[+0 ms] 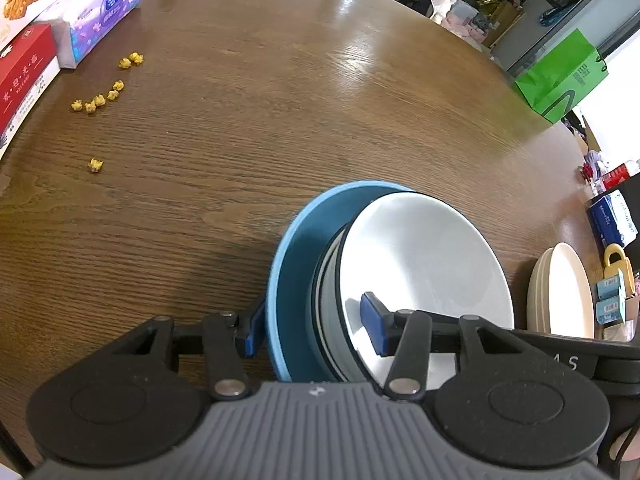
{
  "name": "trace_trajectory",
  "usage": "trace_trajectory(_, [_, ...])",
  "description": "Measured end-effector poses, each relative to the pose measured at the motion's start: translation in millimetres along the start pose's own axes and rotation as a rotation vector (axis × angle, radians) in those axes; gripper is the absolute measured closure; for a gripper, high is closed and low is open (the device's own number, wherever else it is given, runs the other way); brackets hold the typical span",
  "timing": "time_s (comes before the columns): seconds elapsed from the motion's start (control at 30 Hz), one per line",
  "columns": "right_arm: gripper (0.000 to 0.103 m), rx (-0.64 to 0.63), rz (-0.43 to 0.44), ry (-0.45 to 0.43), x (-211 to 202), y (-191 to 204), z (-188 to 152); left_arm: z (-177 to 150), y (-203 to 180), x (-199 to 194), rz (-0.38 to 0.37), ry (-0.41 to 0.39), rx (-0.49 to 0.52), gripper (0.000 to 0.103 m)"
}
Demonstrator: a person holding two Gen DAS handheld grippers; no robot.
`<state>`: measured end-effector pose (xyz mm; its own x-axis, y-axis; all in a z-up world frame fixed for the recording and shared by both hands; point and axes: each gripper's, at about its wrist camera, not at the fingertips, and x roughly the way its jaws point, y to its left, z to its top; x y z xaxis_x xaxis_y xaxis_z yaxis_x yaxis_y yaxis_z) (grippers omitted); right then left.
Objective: Organize plates and bowls
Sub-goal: 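Lift the blue bowl stack with both grippers and carry it toward the cream plates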
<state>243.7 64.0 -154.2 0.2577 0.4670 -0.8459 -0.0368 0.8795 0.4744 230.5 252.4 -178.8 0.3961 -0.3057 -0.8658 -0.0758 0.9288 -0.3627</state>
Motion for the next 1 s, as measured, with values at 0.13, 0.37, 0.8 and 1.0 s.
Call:
trace_trajectory(0.13, [0.067, -0.006, 0.000, -0.005, -2.8, -1.8, -0.2, -1.4, 0.0, -0.3, -0.001, -0.002, 0.002, 0.054])
trace_trajectory(0.37, [0.067, -0.016, 0.002, -0.016, -7.8, -3.4, 0.2, -1.7, 0.1, -3.6, -0.004, -0.012, 0.008, 0.054])
trace_trajectory(0.8, [0.067, -0.035, 0.013, -0.044, -24.2, -13.6, 2.6, -5.2, -6.0, -14.5, -0.004, -0.044, 0.021, 0.055])
trace_trajectory(1.0, [0.067, -0.042, 0.022, -0.059, -34.8, -22.5, 3.1, -10.8, -18.3, -19.6, -0.005, -0.063, 0.024, 0.055])
